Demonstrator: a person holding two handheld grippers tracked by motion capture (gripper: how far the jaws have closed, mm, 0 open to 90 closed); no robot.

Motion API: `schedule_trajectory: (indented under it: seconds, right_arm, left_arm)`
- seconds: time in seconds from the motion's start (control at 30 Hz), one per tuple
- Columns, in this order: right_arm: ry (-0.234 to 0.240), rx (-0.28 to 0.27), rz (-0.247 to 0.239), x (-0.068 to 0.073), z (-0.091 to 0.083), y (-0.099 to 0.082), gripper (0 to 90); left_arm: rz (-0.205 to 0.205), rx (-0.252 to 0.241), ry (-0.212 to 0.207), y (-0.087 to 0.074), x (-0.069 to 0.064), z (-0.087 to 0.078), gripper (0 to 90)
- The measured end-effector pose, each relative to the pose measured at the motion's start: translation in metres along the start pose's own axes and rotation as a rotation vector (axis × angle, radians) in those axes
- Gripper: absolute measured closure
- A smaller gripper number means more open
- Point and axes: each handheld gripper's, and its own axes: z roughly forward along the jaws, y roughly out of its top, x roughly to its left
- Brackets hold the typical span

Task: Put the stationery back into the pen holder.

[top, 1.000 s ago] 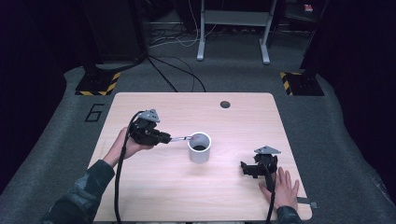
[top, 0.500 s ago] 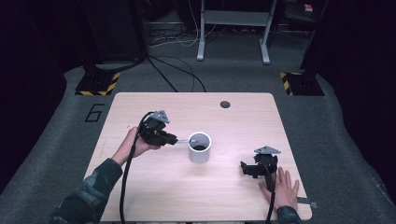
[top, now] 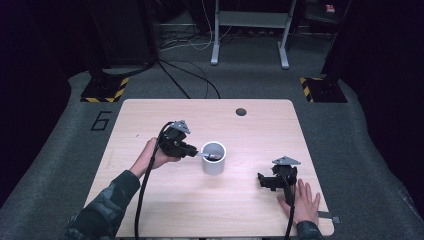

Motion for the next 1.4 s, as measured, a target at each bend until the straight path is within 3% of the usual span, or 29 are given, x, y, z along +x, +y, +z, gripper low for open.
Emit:
schedule_trajectory:
  seconds: [0.1, 0.4, 0.5, 0.53, 0.73, 0.77, 1.1, 1.4]
  right_arm:
    - [0.000, -0.001, -0.002, 0.000, 0.000, 0.000, 4.0]
    - [0.000, 0.000, 0.001, 0.000, 0.000, 0.000, 4.0]
    - [0.000, 0.000, 0.001, 0.000, 0.000, 0.000, 4.0]
    - [0.000, 0.000, 0.001, 0.000, 0.000, 0.000, 4.0]
    - [-0.003, 0.000, -0.001, 0.000, 0.001, 0.000, 3.5]
    - [-0.002, 0.006, -0.004, 0.000, 0.000, 0.000, 3.4]
    - [-0.002, 0.005, -0.003, 0.000, 0.001, 0.000, 3.4]
    - [-0.003, 0.005, -0.004, 0.000, 0.001, 0.000, 3.3]
  left_arm:
    - [-0.001, -0.032, 0.001, 0.000, -0.001, -0.003, 77.5]
    - [-0.018, -0.175, 0.104, -0.006, -0.007, -0.021, 42.7]
    - [-0.013, -0.191, 0.142, -0.013, -0.008, -0.029, 31.4]
    - [-0.018, -0.198, 0.149, -0.016, -0.008, -0.030, 31.4]
    - [-0.039, -0.217, 0.177, -0.035, -0.008, -0.037, 18.5]
    - [-0.047, -0.237, 0.174, -0.040, -0.007, -0.037, 16.1]
    - [-0.054, -0.253, 0.218, -0.063, -0.014, -0.053, 10.7]
    - [-0.065, -0.262, 0.352, -0.102, -0.029, -0.074, 9.1]
